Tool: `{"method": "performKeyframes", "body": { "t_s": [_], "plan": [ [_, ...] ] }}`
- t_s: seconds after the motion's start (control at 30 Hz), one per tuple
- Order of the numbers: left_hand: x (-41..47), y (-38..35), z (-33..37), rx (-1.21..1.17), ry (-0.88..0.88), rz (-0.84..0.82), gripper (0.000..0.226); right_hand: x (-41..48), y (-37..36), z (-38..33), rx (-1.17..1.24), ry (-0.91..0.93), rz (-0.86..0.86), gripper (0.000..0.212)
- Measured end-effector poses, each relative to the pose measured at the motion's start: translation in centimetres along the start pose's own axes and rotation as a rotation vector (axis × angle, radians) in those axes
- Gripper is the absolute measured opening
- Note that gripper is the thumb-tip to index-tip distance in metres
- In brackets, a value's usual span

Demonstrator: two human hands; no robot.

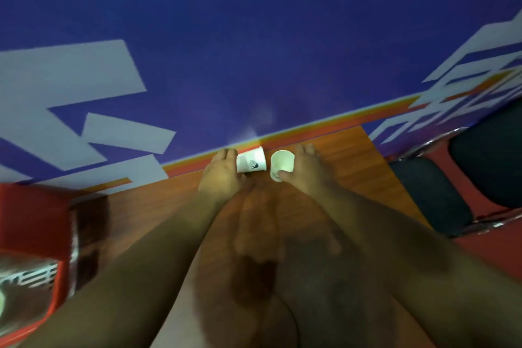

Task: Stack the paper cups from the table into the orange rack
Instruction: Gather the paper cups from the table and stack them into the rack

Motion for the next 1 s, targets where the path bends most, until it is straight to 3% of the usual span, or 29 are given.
{"method": "performKeyframes", "body": {
  "t_s": [0.17,0.3,0.37,0.47,0.6,0.77,0.87,1.0],
  "plan": [
    [5.4,-4.5,2.1,0.185,-0.015,-0.060,0.069,3.1,-3.7,2.1,0.127,0.026,-0.087,0.107],
    [7.1,-7.0,1.6,0.298,0.014,-0.052,0.070,4.3,-6.2,2.5,0.119,0.093,-0.087,0.106],
    [7.2,-7.7,1.2,0.300,0.026,-0.035,0.064,4.4,-6.8,2.6,0.112,0.113,-0.050,0.095],
    [6.7,-8.4,0.2,0.167,0.066,-0.100,0.061,3.8,-7.3,2.5,0.160,0.116,-0.008,0.075],
    [4.4,-7.1,-1.5,-0.072,0.134,-0.162,0.054,1.9,-6.4,0.8,0.270,0.130,0.017,0.076],
    [-0.1,-0.7,-3.5,-0.341,0.130,-0.135,0.075,-0.8,-2.2,-4.7,0.410,0.191,0.073,0.077],
    [-4.1,4.0,-4.8,-0.574,0.113,-0.121,0.057,-2.9,-0.4,-9.6,0.478,0.241,0.081,0.071],
    [-10.2,9.9,-8.7,-0.706,0.124,-0.045,0.085,-6.5,0.7,-17.4,0.493,0.310,0.088,0.067]
  ]
}}
Point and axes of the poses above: each hand's wrist, its own x-axis towards the middle knuckle, its own y-axis out of the back of the hand, z = x × y, the point moved 5 cm from there along x, towards the middle knuckle, and after that the axes turned 13 degrees about y, right-handed, at the moved point
